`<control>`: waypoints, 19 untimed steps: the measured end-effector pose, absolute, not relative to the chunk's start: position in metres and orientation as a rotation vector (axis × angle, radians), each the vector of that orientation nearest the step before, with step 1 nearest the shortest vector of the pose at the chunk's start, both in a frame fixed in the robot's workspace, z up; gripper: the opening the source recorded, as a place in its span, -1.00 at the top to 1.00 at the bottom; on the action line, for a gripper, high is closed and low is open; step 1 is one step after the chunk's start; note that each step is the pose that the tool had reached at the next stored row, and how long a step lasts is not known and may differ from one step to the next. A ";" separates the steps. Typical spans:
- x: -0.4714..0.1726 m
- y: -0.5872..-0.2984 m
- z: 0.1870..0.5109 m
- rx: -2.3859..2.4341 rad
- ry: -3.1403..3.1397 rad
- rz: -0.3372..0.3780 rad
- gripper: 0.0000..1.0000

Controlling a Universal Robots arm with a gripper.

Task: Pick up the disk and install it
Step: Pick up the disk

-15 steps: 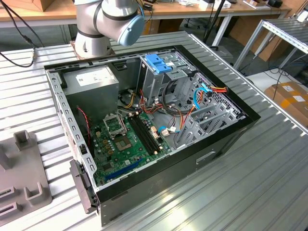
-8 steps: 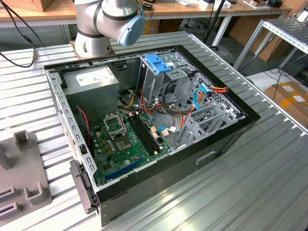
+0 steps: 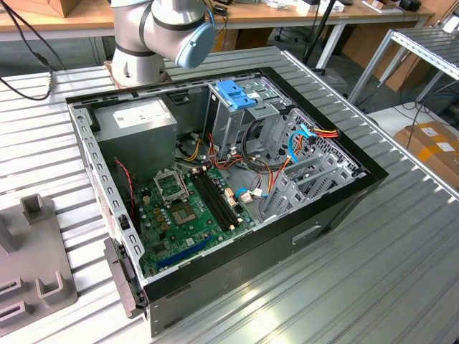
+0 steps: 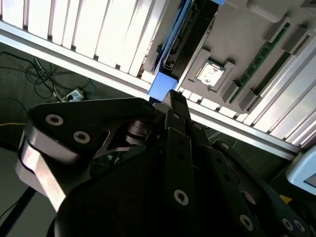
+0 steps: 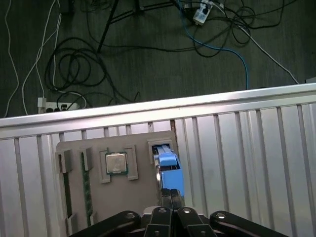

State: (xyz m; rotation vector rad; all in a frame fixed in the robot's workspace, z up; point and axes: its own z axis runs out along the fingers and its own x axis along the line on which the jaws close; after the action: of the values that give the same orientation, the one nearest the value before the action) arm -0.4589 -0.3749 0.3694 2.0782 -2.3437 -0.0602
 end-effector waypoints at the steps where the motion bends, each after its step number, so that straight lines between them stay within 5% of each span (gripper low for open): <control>1: -0.459 -0.375 0.369 2.078 -2.344 -0.061 0.79; 12: -0.459 -0.375 0.368 2.081 -2.343 -0.063 0.77; 14: -0.459 -0.375 0.368 2.081 -2.343 -0.063 0.41; 16: -0.459 -0.375 0.368 2.081 -2.343 -0.063 0.29; 19: -0.459 -0.375 0.368 2.082 -2.342 -0.063 -0.32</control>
State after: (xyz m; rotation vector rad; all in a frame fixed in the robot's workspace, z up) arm -0.4589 -0.3749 0.3677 2.0823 -2.3418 -0.0626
